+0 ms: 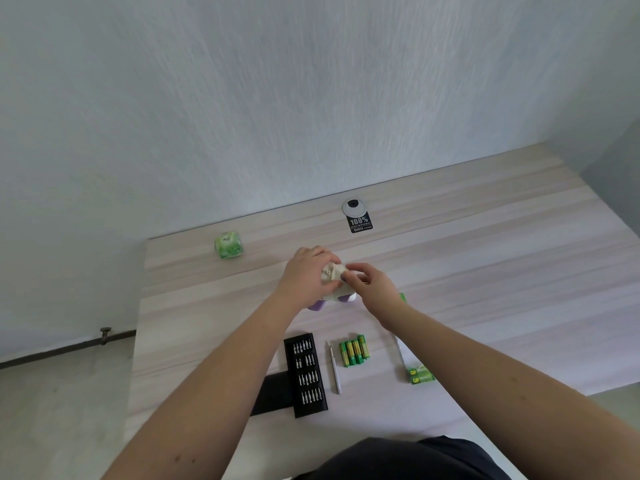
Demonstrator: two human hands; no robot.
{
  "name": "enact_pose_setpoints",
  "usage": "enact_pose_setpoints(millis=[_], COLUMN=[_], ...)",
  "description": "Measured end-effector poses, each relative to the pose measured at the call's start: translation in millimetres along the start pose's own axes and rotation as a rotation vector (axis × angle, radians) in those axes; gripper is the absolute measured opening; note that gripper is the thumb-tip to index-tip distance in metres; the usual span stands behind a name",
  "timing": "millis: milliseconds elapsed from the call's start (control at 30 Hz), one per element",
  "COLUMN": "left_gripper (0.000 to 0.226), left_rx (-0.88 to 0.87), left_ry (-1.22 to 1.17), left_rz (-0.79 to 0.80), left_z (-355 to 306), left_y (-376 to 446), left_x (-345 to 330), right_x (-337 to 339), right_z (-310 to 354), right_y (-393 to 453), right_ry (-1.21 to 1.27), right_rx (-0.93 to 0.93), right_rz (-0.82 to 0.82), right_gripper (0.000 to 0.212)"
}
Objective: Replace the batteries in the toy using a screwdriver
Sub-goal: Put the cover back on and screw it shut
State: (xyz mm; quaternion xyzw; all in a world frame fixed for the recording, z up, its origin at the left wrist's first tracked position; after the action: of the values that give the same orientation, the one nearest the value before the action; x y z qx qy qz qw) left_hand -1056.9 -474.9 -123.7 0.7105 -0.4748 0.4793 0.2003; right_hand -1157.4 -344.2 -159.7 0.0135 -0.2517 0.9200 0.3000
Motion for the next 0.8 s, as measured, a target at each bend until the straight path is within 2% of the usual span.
enact_pose_setpoints(millis=[200, 367, 433, 500, 567, 667, 800], left_gripper=[0.045, 0.061, 0.076, 0.087, 0.083, 0.07, 0.067], left_rx=[0.022, 0.126, 0.227, 0.368, 0.405, 0.397, 0.415], left_ry=[-0.178, -0.279, -0.298, -0.476, -0.571, -0.544, -0.501], left_rz=[-0.088, -0.242, -0.31, -0.347, -0.377, -0.366, -0.32], left_z=[0.0, 5.6, 12.1, 18.3, 20.6, 21.3, 23.2], left_y=[-1.6, -9.8, -12.8, -17.6, -18.0, -12.9, -9.2], left_x=[-0.6, -11.9, -21.8, -30.4, -36.4, -36.4, -35.9], right_x=[1.4, 1.6, 1.5, 1.5, 1.2, 1.0, 3.0], right_z=[1.3, -0.7, -2.1, -3.7, -5.4, -6.2, -5.3], right_y=[0.6, 1.1, 2.1, 2.9, 2.8, 4.0, 7.5], right_ry=[0.036, 0.043, 0.032, 0.024, 0.014, 0.009, -0.049], right_rx=[-0.01, -0.015, -0.017, -0.015, -0.016, -0.01, 0.006], right_rz=[0.025, 0.032, 0.033, 0.036, 0.041, 0.034, 0.043], right_gripper=[0.029, 0.029, 0.029, 0.029, 0.029, 0.028, 0.033])
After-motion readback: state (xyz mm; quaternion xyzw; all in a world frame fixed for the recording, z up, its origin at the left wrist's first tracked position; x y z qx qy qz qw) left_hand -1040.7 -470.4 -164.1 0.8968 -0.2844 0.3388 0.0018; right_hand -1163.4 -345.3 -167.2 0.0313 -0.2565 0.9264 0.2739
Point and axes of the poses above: each hand's wrist, its own y-axis towards the middle knuckle, its own x-axis out of the back of the hand, z = x × y, the point moved 1 cm from there along y, towards the middle knuckle, and after that the axes turned 1 degree about z, right-handed, at the moved point
